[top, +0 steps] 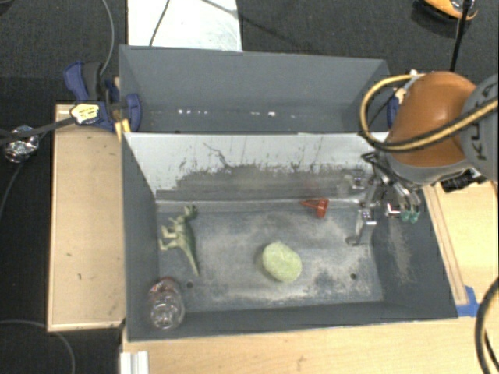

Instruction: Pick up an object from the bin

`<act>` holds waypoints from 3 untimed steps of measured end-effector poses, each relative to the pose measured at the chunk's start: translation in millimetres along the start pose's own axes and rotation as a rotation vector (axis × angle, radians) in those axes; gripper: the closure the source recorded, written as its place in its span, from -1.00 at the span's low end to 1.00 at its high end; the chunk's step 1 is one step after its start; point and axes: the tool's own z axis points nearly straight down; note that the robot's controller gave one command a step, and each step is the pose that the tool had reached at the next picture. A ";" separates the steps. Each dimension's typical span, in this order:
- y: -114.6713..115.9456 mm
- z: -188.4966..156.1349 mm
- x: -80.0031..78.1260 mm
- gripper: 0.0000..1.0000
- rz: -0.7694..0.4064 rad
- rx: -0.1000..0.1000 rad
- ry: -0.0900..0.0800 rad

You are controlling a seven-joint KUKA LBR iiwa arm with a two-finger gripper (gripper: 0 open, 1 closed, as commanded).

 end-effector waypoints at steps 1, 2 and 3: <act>0.2 -4.7 -1.4 -1.00 -0.002 0.001 -0.007; 28.2 31.1 10.0 -1.00 0.028 0.003 -0.015; 48.9 64.9 29.0 -1.00 -0.061 -0.002 -0.004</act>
Offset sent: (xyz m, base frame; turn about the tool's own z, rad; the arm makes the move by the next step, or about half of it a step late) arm -0.0281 0.0680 -0.0796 0.0547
